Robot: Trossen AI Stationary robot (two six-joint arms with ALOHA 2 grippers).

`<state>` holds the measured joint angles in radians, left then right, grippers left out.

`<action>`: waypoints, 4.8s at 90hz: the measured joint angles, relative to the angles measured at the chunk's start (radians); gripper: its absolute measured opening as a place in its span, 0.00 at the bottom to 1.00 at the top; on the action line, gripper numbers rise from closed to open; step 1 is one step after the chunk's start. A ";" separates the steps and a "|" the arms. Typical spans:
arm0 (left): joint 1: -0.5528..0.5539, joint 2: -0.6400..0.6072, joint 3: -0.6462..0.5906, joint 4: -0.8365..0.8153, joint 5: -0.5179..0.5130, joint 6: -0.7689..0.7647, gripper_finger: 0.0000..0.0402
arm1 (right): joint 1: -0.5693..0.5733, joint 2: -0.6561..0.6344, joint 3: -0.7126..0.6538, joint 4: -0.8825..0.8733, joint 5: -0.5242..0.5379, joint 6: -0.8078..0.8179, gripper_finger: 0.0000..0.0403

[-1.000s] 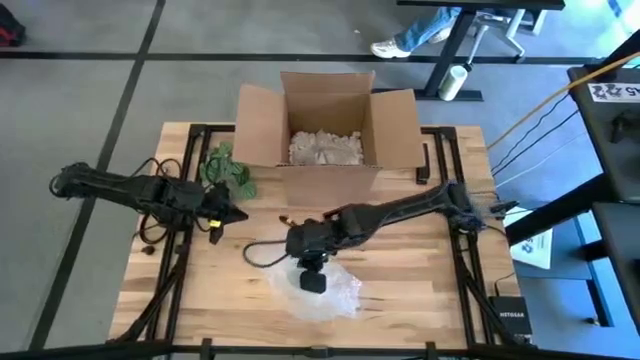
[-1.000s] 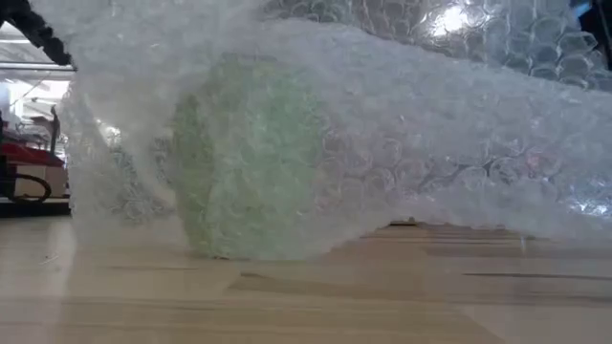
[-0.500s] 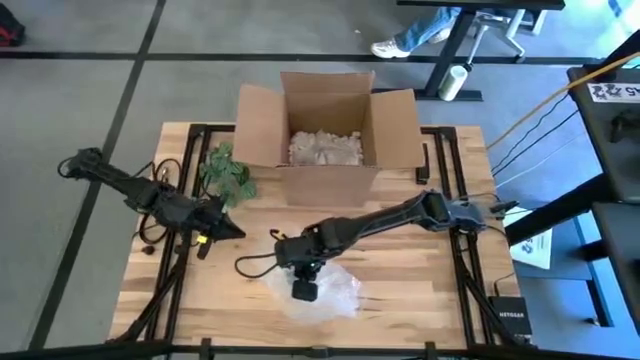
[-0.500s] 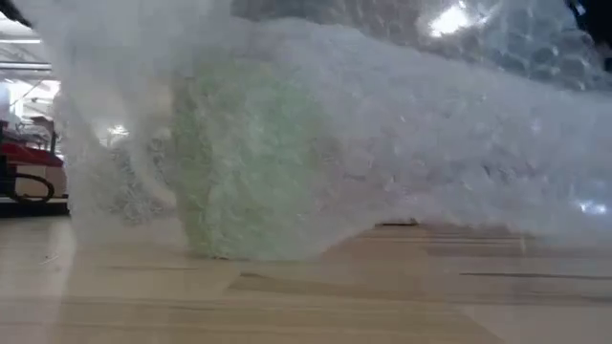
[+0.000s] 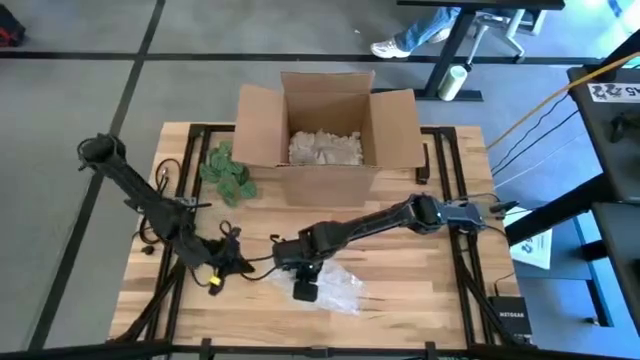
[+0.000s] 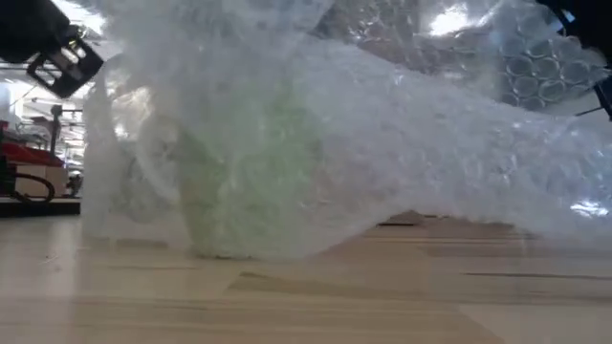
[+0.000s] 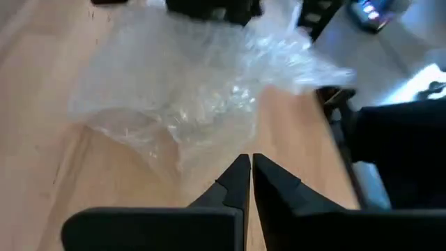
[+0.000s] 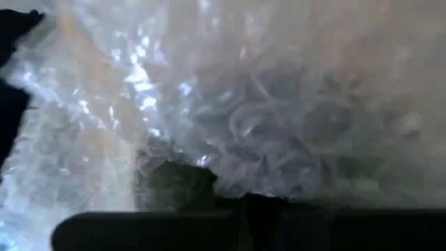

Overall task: Wrap mug
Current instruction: Wrap the green mug in bubble wrap

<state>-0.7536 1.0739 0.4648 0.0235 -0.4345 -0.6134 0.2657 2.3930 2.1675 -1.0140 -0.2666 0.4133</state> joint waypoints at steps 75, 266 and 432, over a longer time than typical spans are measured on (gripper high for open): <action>0.003 0.233 0.065 0.478 -0.190 0.386 0.00 | 0.001 0.001 -0.001 0.090 -0.013 -0.033 0.00; -0.153 0.120 0.152 0.149 -0.418 0.185 0.00 | 0.002 0.001 -0.002 0.159 0.004 -0.104 0.00; 0.101 0.378 0.152 0.323 0.017 0.095 0.00 | 0.086 -0.244 -0.002 -0.381 0.360 -0.032 0.01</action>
<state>-0.6525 1.4521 0.6170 0.3462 -0.4171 -0.5184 0.3520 2.1493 2.1658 -1.3955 0.0937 0.3817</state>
